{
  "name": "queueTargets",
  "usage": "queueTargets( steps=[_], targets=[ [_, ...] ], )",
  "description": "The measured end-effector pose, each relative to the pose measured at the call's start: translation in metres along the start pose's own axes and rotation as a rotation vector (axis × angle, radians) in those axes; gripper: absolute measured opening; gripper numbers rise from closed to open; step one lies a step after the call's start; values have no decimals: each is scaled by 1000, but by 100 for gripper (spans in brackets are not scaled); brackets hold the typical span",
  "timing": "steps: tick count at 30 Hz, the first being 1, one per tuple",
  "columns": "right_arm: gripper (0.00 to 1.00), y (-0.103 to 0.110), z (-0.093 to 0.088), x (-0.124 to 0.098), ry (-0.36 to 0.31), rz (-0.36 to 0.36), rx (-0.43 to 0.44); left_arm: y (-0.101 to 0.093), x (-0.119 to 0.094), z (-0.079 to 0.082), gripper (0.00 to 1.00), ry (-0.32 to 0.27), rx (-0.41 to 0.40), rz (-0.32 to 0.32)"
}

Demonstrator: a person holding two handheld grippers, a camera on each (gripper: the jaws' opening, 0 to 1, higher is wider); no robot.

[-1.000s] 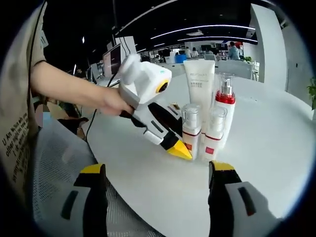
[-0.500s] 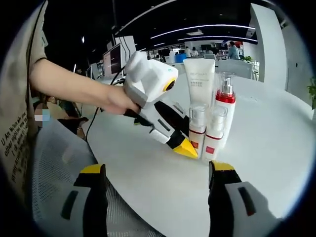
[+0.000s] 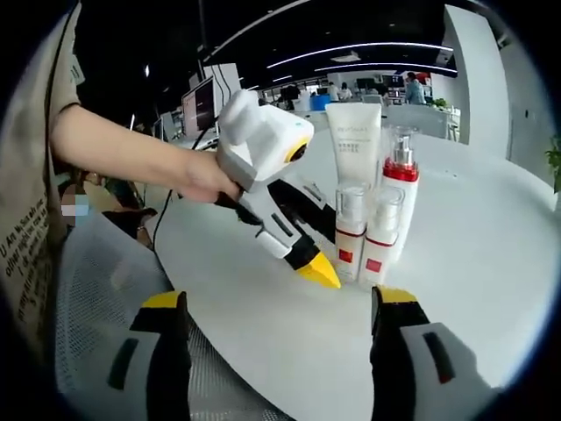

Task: Arrange the skincare products in the storage area until every visible bottle or jar stands upright without overlapping.

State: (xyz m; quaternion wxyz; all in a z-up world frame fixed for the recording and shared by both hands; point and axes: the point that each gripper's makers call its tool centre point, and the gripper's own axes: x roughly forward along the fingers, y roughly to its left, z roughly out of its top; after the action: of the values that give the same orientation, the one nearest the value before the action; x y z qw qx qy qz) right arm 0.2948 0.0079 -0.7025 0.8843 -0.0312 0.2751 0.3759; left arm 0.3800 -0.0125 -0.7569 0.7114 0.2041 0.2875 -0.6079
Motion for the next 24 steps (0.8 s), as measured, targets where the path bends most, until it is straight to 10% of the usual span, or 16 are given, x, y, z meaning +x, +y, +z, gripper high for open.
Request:
queueTargets(
  steps=[24],
  targets=[
    [90, -4, 3, -5, -19, -12, 25, -18, -48, -12, 54, -19, -123, 79]
  ],
)
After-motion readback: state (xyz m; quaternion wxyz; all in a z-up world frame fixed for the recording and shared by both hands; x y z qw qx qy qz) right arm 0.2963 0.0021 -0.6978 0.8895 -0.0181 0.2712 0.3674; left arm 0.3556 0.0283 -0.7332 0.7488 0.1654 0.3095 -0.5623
